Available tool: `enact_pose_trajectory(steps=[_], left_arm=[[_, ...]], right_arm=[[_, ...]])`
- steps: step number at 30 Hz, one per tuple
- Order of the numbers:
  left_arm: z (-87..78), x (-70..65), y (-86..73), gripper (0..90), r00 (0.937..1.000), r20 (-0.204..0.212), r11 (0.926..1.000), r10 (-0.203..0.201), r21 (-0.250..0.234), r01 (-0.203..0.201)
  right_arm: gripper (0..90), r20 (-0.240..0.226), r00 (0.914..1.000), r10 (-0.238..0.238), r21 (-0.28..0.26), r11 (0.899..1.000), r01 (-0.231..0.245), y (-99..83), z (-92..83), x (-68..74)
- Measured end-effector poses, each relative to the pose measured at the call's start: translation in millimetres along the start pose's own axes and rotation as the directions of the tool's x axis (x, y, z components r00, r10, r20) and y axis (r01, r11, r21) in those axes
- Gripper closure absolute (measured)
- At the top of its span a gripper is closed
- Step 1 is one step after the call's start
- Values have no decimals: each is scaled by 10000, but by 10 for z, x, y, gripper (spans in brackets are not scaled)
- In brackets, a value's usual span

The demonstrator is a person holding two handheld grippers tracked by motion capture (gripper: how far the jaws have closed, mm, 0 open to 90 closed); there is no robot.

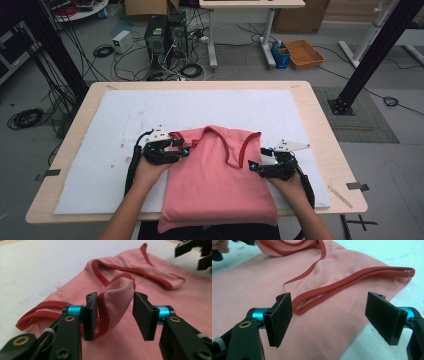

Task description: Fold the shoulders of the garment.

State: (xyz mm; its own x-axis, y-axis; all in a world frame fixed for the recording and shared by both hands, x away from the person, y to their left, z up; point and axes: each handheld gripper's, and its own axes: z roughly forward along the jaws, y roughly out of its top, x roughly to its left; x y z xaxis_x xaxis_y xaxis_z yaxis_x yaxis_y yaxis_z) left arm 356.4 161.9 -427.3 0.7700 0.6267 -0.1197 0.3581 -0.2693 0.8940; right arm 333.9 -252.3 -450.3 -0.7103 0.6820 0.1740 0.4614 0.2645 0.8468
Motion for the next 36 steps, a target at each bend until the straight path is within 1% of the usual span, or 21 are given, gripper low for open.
enact_pose_trajectory(steps=[2,3,6,7,10,12,14,16,17,18,19,20,22,24,26,27,30,32,33,36], left_arm=[[-69,1,6,529,9999,91,9997,-53,-236,55],[-91,2,9,529,9999,70,9995,-78,-295,80],[-102,4,10,530,9998,124,9994,-179,-309,183],[-87,-6,7,530,9997,177,9995,-178,-255,183],[-10,-58,-1,530,9993,349,9998,140,105,-144],[53,-97,-5,530,9984,519,9994,226,265,-240],[110,-128,-7,530,9978,567,9982,344,464,-370],[165,-151,-16,541,9976,504,9959,471,752,-508],[188,-155,-25,562,9971,427,9933,626,944,-664],[208,-157,-35,582,9965,439,9906,706,1141,-752],[226,-166,-46,614,9956,549,9880,755,1305,-821],[234,-177,-53,650,9943,595,9839,882,1508,-963],[240,-190,-63,705,9922,494,9771,1149,1745,-1218],[217,-185,-81,781,9924,341,9790,1184,1628,-1224],[200,-172,-99,815,9925,351,9794,1171,1614,-1212],[187,-170,-107,823,9925,353,9792,1169,1631,-1211],[135,-168,-118,832,9930,435,9822,1098,1482,-1151],[80,-170,-114,834,9931,434,9841,1088,1364,-1137],[51,-175,-114,834,9938,467,9861,1012,1276,-1065],[-37,-189,-137,834,9942,507,9876,946,1210,-1002]], right_arm=[[219,-6,10000,-19,16,10000,19,0,0,0],[219,-13,10000,-18,22,10000,18,1,1,-2],[219,-27,10000,23,43,10000,-23,3,5,-6],[219,-24,10000,13,48,10000,-12,3,5,-7],[219,-28,10000,14,82,10000,-14,3,4,-5],[219,-50,10000,33,67,10000,-33,3,7,-8],[219,-58,10000,38,80,10000,-38,4,8,-9],[219,-60,10000,53,89,9999,-52,4,10,-9],[219,-57,10000,39,103,9999,-39,4,9,-9],[219,-52,10000,55,101,9999,-54,4,10,-8],[219,-51,10000,49,93,9999,-49,4,10,-8],[219,-61,10000,44,90,10000,-43,4,10,-7],[218,-41,10000,38,110,9999,-38,4,8,-7],[219,-43,10000,40,108,9999,-39,4,11,-7],[219,-57,10000,57,98,9999,-57,4,11,-8],[219,-68,10000,55,100,9999,-54,4,10,-7],[219,-56,10000,50,103,9999,-50,4,8,-7],[219,-52,10000,36,86,10000,-36,4,8,-9],[219,-52,10000,43,89,10000,-43,4,8,-9],[219,-62,10000,74,101,9999,-73,4,8,-9]])
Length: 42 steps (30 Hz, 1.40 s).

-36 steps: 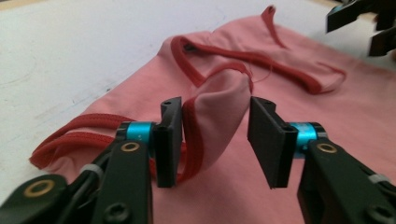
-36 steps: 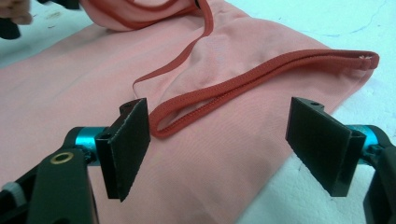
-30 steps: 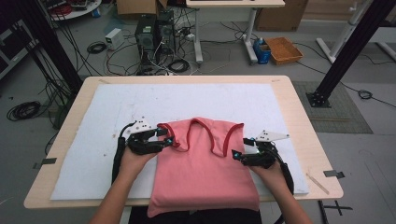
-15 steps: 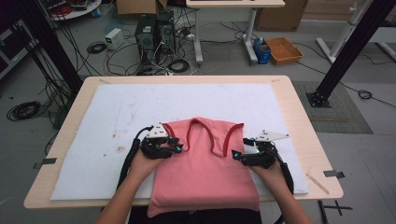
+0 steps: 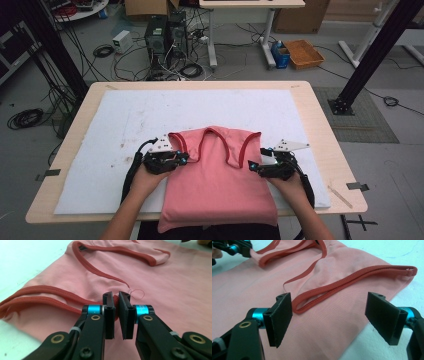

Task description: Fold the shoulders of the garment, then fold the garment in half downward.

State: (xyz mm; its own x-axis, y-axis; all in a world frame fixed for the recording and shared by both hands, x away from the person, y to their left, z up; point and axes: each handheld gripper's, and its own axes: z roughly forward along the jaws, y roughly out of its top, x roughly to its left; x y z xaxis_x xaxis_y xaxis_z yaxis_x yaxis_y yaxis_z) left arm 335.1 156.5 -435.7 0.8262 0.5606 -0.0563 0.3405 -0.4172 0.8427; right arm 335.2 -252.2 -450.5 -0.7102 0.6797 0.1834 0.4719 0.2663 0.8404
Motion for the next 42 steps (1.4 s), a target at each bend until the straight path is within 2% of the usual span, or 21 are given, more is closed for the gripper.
enact_pose_trajectory(steps=[4,9,11,12,16,18,20,25,31,38,42], left_arm=[[-58,-10,-105,833,9999,-60,9998,-118,131,119],[-35,20,-194,827,9990,-337,9976,-289,625,310],[-25,4,-183,816,9990,-426,9975,-126,694,155],[-20,0,-180,794,9989,-435,9978,-167,639,194],[-47,24,-146,535,9970,-605,9988,-484,49,488],[-69,34,-127,437,9962,-635,9980,-591,-249,576],[-101,48,-118,392,9959,-695,9975,-570,-466,539],[-181,100,-106,290,9937,-752,9916,-834,-1051,753],[-255,168,-105,243,9909,-800,9847,-1087,-1453,963],[-284,249,-107,236,9866,-1095,9832,-1212,-1499,1042],[-259,319,-123,236,9805,-1342,9800,-1439,-1570,1223]], right_arm=[[219,-44,10000,9,17,10000,-9,1,2,-5],[218,-58,10000,48,57,10000,-48,4,10,-11],[219,-62,10000,76,83,9999,-76,5,11,-10],[219,-67,9999,78,83,9999,-78,5,11,-11],[218,-64,10000,71,85,9999,-70,5,11,-11],[218,-60,10000,48,94,9999,-48,6,12,-11],[219,-96,10000,16,149,9999,-14,8,15,-11],[218,-194,9998,6,131,9999,-4,7,14,-14],[218,-151,9997,174,18,9998,-174,6,3,-30],[217,-17,9998,216,-305,9993,-217,21,-34,-48],[217,142,9994,324,-439,9985,-318,50,-68,-89]])
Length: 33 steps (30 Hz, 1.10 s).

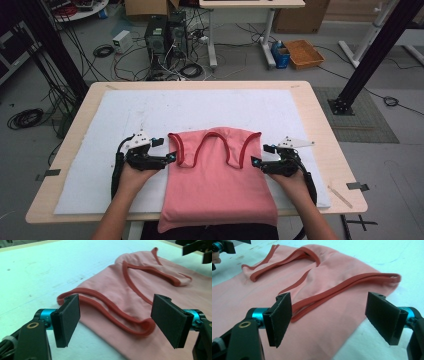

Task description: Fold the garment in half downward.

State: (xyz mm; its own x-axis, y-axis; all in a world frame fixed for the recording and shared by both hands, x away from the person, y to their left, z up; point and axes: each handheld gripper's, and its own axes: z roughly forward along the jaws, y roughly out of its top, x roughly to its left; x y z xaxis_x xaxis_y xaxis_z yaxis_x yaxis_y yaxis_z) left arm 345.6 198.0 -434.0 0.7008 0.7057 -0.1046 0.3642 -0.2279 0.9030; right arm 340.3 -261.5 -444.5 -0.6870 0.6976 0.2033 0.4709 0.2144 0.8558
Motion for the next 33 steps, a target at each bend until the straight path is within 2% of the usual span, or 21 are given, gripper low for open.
enact_pose_trajectory(steps=[4,7,12,14,16,19,22,26,30,33], left_arm=[[62,77,3,236,9997,-240,9993,-55,363,64],[82,136,31,236,9994,-316,9992,-162,349,173],[133,247,57,236,9977,-546,9976,-397,541,427],[164,293,53,236,9962,-674,9971,-556,482,589],[221,337,52,236,9949,-747,9947,-680,723,734],[317,395,61,236,9945,-795,9917,-689,1026,769],[407,436,85,236,9935,-878,9896,-726,1177,827],[497,488,120,242,9928,-969,9857,-702,1460,839],[552,525,144,242,9921,-982,9820,-782,1642,937],[568,530,144,259,9920,-1014,9812,-752,1696,917]], right_arm=[[217,124,9999,100,-62,9999,-99,5,-18,-49],[216,342,9992,227,-105,9997,-223,18,-9,-105],[217,656,9977,193,196,9996,-206,87,42,-190],[217,749,9970,201,368,9991,-229,130,70,-226],[217,778,9967,252,360,9990,-280,165,104,-269],[217,923,9954,257,767,9965,-328,231,169,-341],[217,1043,9941,293,699,9969,-367,284,219,-402],[221,1319,9908,315,995,9940,-449,342,292,-501],[280,1509,9883,239,910,9951,-380,369,356,-585],[289,1684,9852,306,1229,9911,-518,371,432,-644]])
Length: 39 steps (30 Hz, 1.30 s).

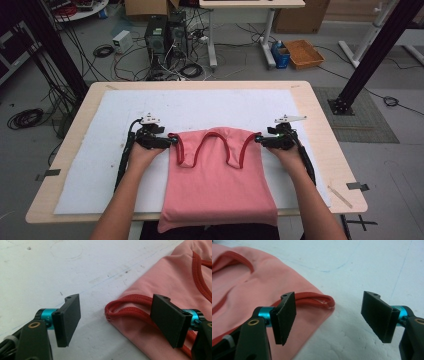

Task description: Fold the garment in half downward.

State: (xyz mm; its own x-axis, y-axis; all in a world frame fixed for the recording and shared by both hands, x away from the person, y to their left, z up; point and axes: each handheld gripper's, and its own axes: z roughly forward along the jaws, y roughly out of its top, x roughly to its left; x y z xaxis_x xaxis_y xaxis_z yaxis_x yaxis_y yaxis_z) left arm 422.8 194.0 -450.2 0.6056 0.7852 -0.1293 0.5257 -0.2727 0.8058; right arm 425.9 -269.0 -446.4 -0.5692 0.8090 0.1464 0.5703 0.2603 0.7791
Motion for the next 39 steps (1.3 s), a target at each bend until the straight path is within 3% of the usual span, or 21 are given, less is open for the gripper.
enact_pose_trajectory(steps=[10,13,19,26,30,34,36,39], left_arm=[[26,-63,5,406,9984,38,9978,571,328,-572],[28,-72,4,424,9986,154,9982,509,313,-514],[41,-107,6,508,9958,151,9944,905,527,-911],[26,-112,-3,661,9974,164,9960,697,547,-705],[17,-119,5,792,9953,218,9944,942,452,-951],[-1,-93,15,810,9946,-4,9943,1039,253,-1039],[-28,-55,23,815,9953,-171,9955,951,44,-950],[-62,8,23,817,9985,-77,9981,539,-296,-541]], right_arm=[[512,-118,9964,-843,637,9944,849,37,129,58],[560,-81,9942,-1076,715,9916,1079,37,132,72],[673,-6,9933,-1151,734,9907,1149,35,125,68],[809,128,9865,-1630,831,9834,1614,36,99,93],[837,312,9803,-1952,804,9781,1922,51,76,109],[840,363,9789,-2012,677,9778,1985,61,58,94],[841,396,9817,-1863,510,9816,1842,75,35,70],[841,456,9832,-1766,345,9839,1752,96,14,38]])
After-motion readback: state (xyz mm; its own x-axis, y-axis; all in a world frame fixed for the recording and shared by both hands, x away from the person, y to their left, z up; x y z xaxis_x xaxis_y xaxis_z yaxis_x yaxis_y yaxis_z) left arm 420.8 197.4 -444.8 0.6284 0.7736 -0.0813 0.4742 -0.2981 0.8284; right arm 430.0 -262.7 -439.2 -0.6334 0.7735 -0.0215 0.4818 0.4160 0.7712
